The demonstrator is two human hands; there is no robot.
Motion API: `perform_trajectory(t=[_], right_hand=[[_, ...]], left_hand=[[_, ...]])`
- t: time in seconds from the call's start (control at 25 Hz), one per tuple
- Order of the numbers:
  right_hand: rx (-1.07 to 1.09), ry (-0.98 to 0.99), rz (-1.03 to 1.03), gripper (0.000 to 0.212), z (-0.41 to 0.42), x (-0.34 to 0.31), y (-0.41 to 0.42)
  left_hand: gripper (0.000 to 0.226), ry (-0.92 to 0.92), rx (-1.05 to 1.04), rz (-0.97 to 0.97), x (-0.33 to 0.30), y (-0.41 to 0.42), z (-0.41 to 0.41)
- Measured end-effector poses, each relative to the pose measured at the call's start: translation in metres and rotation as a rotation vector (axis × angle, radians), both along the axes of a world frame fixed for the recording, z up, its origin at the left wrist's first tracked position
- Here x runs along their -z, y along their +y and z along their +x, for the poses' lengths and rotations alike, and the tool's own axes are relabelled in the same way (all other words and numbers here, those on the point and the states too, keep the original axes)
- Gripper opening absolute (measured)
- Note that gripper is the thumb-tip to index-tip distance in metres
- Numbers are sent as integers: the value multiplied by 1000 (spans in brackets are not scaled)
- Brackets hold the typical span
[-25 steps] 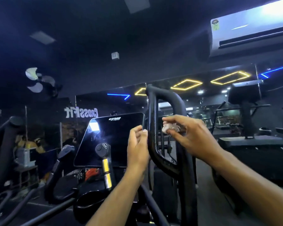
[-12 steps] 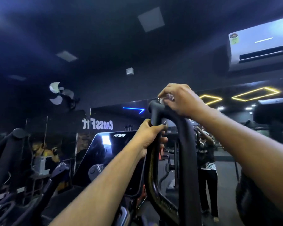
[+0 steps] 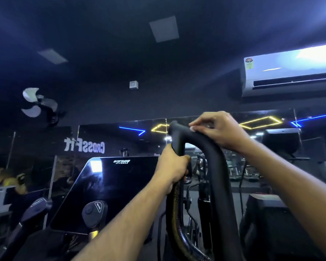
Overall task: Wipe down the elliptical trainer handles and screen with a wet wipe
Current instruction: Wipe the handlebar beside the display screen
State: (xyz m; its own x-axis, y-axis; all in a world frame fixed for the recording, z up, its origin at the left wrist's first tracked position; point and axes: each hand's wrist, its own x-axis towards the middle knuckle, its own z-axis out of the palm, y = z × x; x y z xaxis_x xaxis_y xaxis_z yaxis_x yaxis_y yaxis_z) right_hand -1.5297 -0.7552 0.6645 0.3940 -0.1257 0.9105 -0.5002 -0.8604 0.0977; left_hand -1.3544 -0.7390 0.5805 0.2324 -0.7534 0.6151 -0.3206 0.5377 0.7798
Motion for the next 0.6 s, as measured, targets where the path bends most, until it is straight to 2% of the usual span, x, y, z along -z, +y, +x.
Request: perform_trajectory(t=[0.08, 0.2, 0.32, 0.44, 0.48, 0.6], right_hand=[[62, -56, 100, 6, -8, -2, 2], [130, -19, 90, 9, 27, -29, 1], [194, 144, -88, 14, 56, -26, 9], [192, 227, -277, 12, 26, 17, 16], [181, 189, -297, 12, 12, 29, 20], [167, -59, -162, 8, -5, 27, 19]], left_hand=[[21, -10, -9, -13, -2, -3, 0], [23, 11, 9, -28, -2, -3, 0], [28, -21, 3, 2, -2, 0, 1], [29, -50, 0, 0, -3, 1, 1], [34, -53, -1, -6, -4, 0, 1], [38, -58, -8, -2, -2, 1, 0]])
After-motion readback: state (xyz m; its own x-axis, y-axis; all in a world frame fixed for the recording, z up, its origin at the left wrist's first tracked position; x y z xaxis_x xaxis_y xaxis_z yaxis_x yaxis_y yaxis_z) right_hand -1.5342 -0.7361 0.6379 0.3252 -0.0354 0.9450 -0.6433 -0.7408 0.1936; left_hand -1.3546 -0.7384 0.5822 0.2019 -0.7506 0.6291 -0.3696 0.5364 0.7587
